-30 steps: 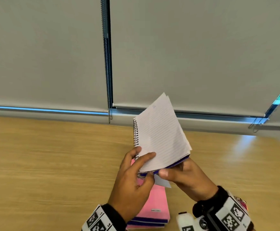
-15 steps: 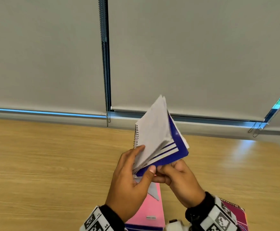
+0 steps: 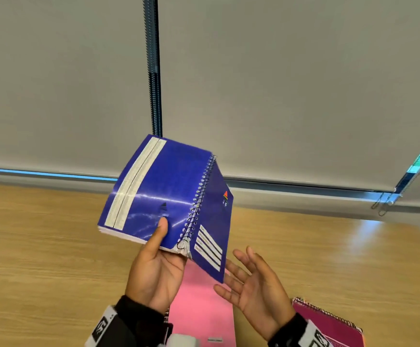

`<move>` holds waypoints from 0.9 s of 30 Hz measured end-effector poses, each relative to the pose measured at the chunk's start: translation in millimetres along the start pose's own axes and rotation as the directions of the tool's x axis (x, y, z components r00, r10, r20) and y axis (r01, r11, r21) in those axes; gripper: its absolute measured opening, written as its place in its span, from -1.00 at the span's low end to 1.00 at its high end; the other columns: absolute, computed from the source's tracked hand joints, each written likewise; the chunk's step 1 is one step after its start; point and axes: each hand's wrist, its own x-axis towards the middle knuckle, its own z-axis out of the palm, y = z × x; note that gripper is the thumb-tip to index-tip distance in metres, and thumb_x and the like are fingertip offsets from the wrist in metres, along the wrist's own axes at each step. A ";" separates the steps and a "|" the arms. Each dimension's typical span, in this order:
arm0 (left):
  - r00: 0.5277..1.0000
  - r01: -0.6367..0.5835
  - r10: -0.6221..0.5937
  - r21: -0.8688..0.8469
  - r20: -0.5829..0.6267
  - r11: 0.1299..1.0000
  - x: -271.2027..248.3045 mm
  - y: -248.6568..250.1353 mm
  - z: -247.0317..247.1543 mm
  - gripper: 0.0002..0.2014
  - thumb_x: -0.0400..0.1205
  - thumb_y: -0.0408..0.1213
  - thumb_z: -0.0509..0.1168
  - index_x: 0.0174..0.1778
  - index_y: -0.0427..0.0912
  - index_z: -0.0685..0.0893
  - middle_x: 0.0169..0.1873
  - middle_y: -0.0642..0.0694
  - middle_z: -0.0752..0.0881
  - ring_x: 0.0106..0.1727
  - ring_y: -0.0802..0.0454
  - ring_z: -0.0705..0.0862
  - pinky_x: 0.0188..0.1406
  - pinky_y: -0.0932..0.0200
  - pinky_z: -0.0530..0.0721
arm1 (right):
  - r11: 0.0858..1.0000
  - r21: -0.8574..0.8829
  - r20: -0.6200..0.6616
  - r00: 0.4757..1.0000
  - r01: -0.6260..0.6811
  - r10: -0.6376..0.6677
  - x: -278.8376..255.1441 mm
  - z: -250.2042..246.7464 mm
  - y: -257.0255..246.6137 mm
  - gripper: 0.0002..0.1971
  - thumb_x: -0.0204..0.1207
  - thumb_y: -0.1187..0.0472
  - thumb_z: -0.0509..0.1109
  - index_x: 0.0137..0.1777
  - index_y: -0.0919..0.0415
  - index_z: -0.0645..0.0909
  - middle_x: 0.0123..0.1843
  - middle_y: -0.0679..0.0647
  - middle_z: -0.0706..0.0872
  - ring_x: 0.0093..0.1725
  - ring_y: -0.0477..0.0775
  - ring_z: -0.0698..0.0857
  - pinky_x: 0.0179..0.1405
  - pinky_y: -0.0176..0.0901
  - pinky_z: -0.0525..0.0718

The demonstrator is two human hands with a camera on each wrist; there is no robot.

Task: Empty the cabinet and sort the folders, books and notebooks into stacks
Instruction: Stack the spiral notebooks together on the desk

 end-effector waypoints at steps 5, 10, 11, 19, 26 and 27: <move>0.965 0.230 -0.226 -0.014 0.134 0.973 -1.6 -11.2 -1.0 -0.31 0.31 -0.28 0.62 0.40 -0.28 0.63 0.32 -0.27 0.68 0.32 -0.16 0.68 0.25 -0.18 0.67 | 0.995 0.092 0.237 0.969 0.041 -0.062 3.2 14.8 -11.7 -0.34 0.20 0.14 0.70 0.32 0.32 0.67 0.35 0.33 0.67 0.22 0.32 0.73 0.17 0.24 0.70; 0.918 0.397 -0.386 0.239 -0.095 0.886 -1.9 -12.3 -18.1 -0.28 0.25 -0.20 0.62 0.33 -0.34 0.62 0.04 -0.34 0.79 -0.08 -0.18 0.81 -0.23 -0.06 0.82 | 0.969 0.007 0.213 0.946 0.247 -0.243 3.8 8.2 -32.9 -0.50 0.44 0.21 0.53 0.38 0.33 0.59 0.31 0.36 0.69 0.18 0.36 0.74 0.10 0.28 0.74; 0.923 0.385 -0.363 0.332 -0.128 0.861 -1.0 -14.1 -23.9 -0.36 0.42 -0.18 0.47 0.44 -0.19 0.51 0.09 -0.32 0.78 0.01 -0.21 0.79 -0.14 -0.12 0.80 | 0.958 -0.049 0.201 0.943 0.281 -0.266 4.4 4.8 -35.0 -0.58 0.49 0.24 0.43 0.35 0.32 0.59 0.28 0.35 0.71 0.16 0.36 0.75 0.12 0.27 0.74; 0.973 0.207 -0.216 0.728 -0.083 0.653 -10.6 -7.9 -31.6 -0.68 0.73 -0.03 0.11 0.25 -0.07 0.65 0.08 -0.14 0.82 0.11 -0.13 0.79 0.13 -0.07 0.73 | 0.920 -0.306 0.012 0.967 0.245 -0.254 11.1 -18.0 -9.7 -0.51 0.30 0.09 0.63 0.13 0.40 0.70 0.11 0.39 0.78 0.07 0.39 0.77 0.13 0.28 0.73; 0.930 0.364 -0.290 0.685 -0.226 0.631 -11.7 -24.6 -67.4 -0.76 0.69 -0.43 0.24 0.24 -0.14 0.55 0.06 -0.24 0.81 0.04 -0.25 0.81 -0.08 -0.09 0.80 | 0.899 -0.421 -0.113 0.976 0.122 -0.186 27.7 -38.2 28.0 -0.63 0.51 0.38 0.45 0.31 0.20 0.54 0.05 0.20 0.83 -0.01 0.30 0.82 -0.07 0.13 0.79; 0.925 0.367 -0.310 0.735 -0.221 0.570 -11.1 -27.1 -74.9 -0.76 0.69 -0.42 0.25 0.26 -0.12 0.54 0.07 -0.20 0.82 0.06 -0.22 0.81 0.02 -0.13 0.78 | 0.915 -0.395 -0.162 0.974 0.085 -0.160 32.4 -42.7 33.0 -0.57 0.47 0.46 0.45 0.33 0.28 0.51 0.03 0.25 0.83 -0.03 0.35 0.81 -0.07 0.17 0.79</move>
